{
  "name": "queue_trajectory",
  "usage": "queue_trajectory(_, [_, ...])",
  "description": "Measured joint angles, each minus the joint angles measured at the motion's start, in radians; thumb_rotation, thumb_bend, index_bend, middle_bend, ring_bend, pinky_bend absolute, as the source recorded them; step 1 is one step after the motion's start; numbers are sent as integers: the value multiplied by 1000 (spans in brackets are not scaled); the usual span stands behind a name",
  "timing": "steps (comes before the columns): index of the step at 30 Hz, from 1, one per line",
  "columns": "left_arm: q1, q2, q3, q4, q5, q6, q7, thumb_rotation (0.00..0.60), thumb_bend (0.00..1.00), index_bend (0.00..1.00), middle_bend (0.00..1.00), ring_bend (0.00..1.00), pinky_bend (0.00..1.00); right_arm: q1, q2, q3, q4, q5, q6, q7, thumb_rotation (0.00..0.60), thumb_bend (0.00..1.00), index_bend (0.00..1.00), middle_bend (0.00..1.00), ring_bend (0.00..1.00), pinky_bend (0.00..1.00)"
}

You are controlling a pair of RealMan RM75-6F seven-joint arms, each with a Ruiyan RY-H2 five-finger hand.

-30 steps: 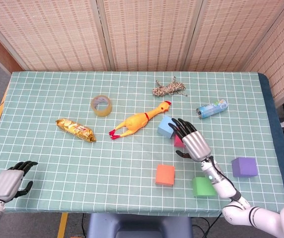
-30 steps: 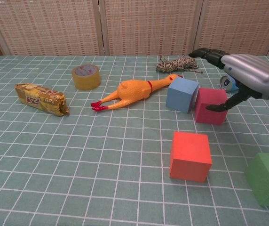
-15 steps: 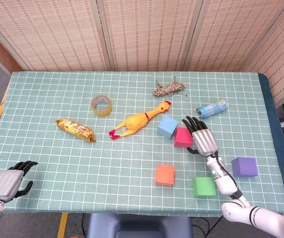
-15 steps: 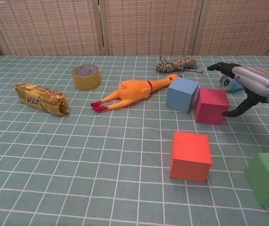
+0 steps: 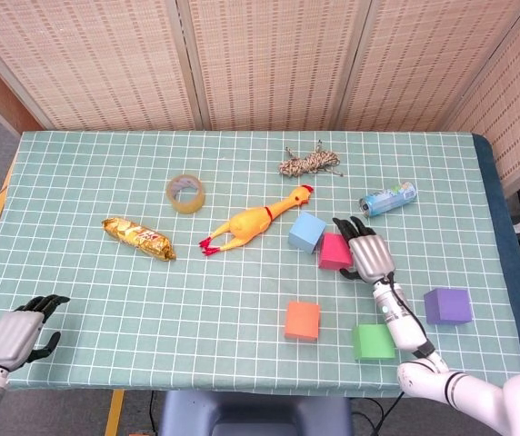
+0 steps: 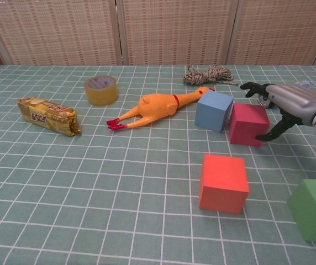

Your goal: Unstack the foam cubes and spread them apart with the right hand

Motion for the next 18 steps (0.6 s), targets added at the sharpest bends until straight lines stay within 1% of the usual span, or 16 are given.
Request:
queue_trajectory(2, [0, 0, 0, 0, -1, 0, -1, 600, 468, 205, 202, 190, 391, 0, -6, -2, 8, -1, -1, 1, 600, 63, 52, 185, 126, 364])
queue_trajectory(6, [0, 0, 0, 1, 0, -1, 0, 600, 469, 205, 203, 190, 391, 2, -18, -4, 26, 6, -16, -1, 600, 64, 88, 203, 138, 377])
queue_trajectory(10, [0, 0, 0, 0, 1, 1, -1, 600, 468, 205, 203, 190, 391, 5, -34, -5, 51, 7, -22, 6, 600, 63, 202, 253, 190, 430])
queue_trajectory(12, [1, 0, -1, 1, 0, 3, -2, 600, 468, 205, 203, 190, 391, 6, -41, -7, 63, 2, -21, 14, 600, 64, 231, 285, 228, 464])
queue_trajectory(14, [1, 0, -1, 2, 0, 4, -3, 600, 469, 205, 203, 190, 391, 5, -46, -9, 71, -7, -11, 22, 600, 80, 272, 329, 290, 518])
queue_trajectory(18, [1, 1, -1, 3, 2, 5, -4, 600, 469, 205, 203, 190, 391, 0, -57, -16, 93, -45, 34, 57, 600, 180, 409, 426, 409, 621])
